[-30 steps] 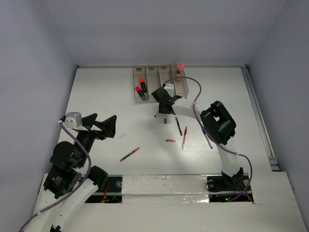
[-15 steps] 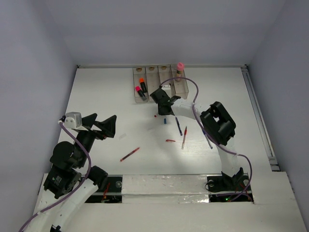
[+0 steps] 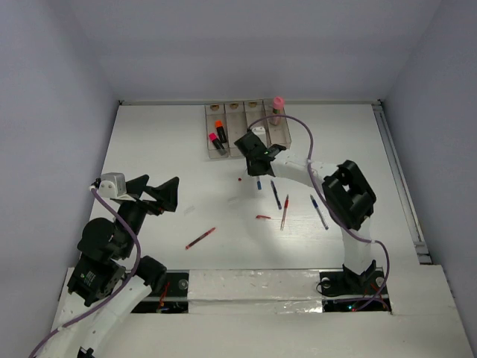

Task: Sort the stationery into containers
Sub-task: Pick up the pen from the center of the board, then place the pen in the storage box.

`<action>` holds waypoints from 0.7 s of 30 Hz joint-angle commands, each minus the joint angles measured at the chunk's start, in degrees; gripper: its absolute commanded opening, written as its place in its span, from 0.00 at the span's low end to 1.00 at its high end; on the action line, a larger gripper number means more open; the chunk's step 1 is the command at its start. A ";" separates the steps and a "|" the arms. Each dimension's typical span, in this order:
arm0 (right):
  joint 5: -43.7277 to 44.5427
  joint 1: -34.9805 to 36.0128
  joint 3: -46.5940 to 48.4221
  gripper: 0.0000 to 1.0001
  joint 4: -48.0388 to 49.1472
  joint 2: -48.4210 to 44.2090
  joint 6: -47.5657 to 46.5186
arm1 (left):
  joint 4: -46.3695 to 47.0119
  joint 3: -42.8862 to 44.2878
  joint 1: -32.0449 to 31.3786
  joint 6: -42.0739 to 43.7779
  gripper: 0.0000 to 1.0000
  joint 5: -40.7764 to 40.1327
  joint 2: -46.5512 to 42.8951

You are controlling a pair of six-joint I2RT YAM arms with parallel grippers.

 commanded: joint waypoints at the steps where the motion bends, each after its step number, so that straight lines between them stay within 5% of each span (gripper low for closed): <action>1: 0.00 0.50 1.87 0.00 3.81 -8.63 -3.90 | 1.60 -0.34 -0.29 0.11 0.99 -0.48 0.53; 12: -5.10 -9.51 20.57 0.00 10.84 0.65 -16.03 | 1.52 -0.25 0.24 0.11 0.99 -2.15 2.81; 21: -8.44 -12.68 37.29 0.00 6.98 13.41 -17.53 | 1.61 -0.16 0.77 0.20 0.99 -2.94 3.78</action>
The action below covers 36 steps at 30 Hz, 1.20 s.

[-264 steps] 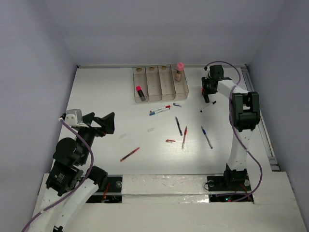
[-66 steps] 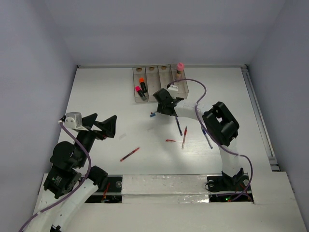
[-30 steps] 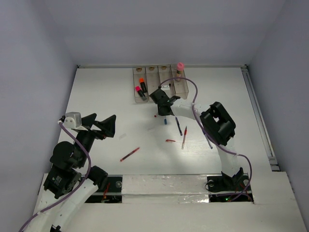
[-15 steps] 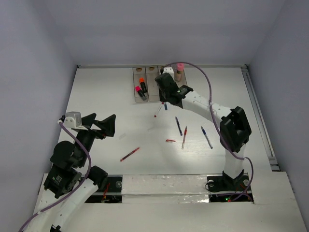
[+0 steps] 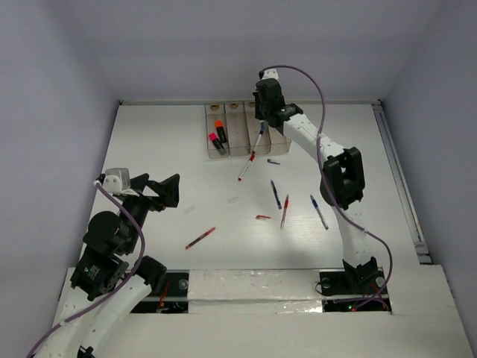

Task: Sort the stationery into containers
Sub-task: Place the pen in the storage box, then pick up the pen from the center of the board.

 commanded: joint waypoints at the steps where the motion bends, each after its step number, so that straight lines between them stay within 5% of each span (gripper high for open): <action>1: -2.17 0.89 6.17 0.00 -0.80 2.31 -1.69 | 1.74 -0.16 0.37 0.20 0.99 -0.88 1.31; 6: -1.46 0.36 8.12 0.08 -0.80 6.09 -0.72 | 1.82 -0.16 0.90 0.20 0.99 -0.88 1.48; 8: -0.94 0.36 8.38 0.34 0.07 6.53 -0.63 | 1.82 -0.16 0.90 0.11 0.99 -0.80 1.66; 12: -1.81 0.36 9.17 0.62 0.17 5.66 -0.63 | 1.82 -0.16 1.43 0.20 0.99 -0.71 1.66; 15: -1.82 0.36 7.16 0.67 0.34 3.03 0.33 | 1.91 -0.16 1.43 0.20 0.99 -0.45 1.48; 26: 0.73 9.50 -35.53 0.67 10.80 -18.95 13.59 | 2.61 -0.25 1.95 0.28 0.99 1.92 1.31; 36: 3.53 12.76 -35.39 0.68 9.83 -13.16 17.73 | 2.35 -0.25 1.95 0.11 0.99 2.19 0.25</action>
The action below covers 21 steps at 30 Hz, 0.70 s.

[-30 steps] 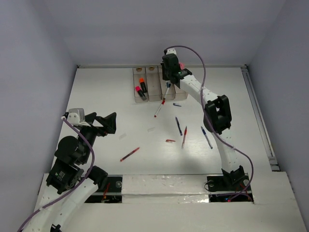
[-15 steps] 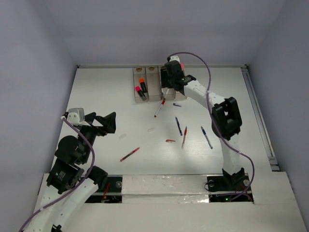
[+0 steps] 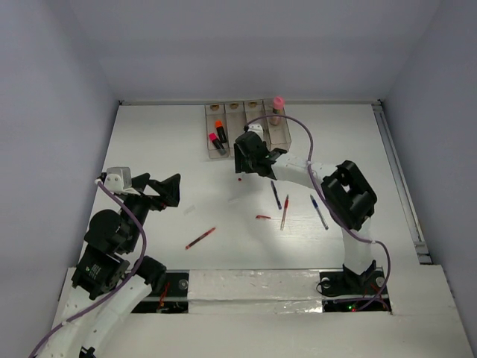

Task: Sort the stationery into containers
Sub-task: Pick up the pen from the center of the board.

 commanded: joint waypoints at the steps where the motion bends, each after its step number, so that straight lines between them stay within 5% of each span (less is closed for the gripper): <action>1: 3.78 -0.40 2.29 0.67 2.95 2.38 3.29 | 2.29 -0.25 0.31 0.11 0.99 0.51 -0.49; 12: 6.86 -0.40 8.63 0.50 -0.12 10.92 5.05 | 2.72 -0.25 0.31 0.20 0.99 1.21 -0.58; 16: 8.36 -0.40 6.18 0.34 -1.18 9.17 5.05 | 2.81 -0.25 0.31 0.20 0.99 1.30 -0.49; 21: 7.83 -0.40 0.64 0.28 -1.10 5.83 4.79 | 2.81 -0.25 0.31 0.28 0.99 1.30 -0.49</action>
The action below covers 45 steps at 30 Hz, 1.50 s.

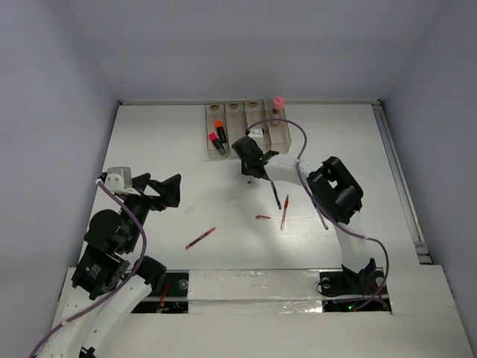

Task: Sort the stationery into containers
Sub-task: Pick up the pen from the center of the board, then place the pen in the storage box.

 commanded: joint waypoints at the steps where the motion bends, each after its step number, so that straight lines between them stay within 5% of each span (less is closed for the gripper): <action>1: 1.67 -0.05 -4.96 0.23 -1.05 -3.66 0.39 | 2.79 -0.16 0.31 0.28 0.99 0.62 -0.56; 10: -1.40 -0.05 -9.72 0.01 3.51 -11.12 -1.36 | 2.70 -0.16 0.31 0.20 0.99 0.36 0.06; 19: -6.06 -0.05 -11.94 0.00 10.64 -22.39 -7.77 | 2.88 -0.16 0.31 0.20 0.99 0.27 0.85; 35: -13.45 -12.36 18.92 0.00 4.06 -1.04 -18.59 | 3.05 -0.08 0.31 0.37 0.99 0.01 2.61; 45: -12.49 -12.88 28.24 0.21 1.59 5.65 -19.29 | 3.32 -0.07 0.84 0.37 0.99 0.45 3.40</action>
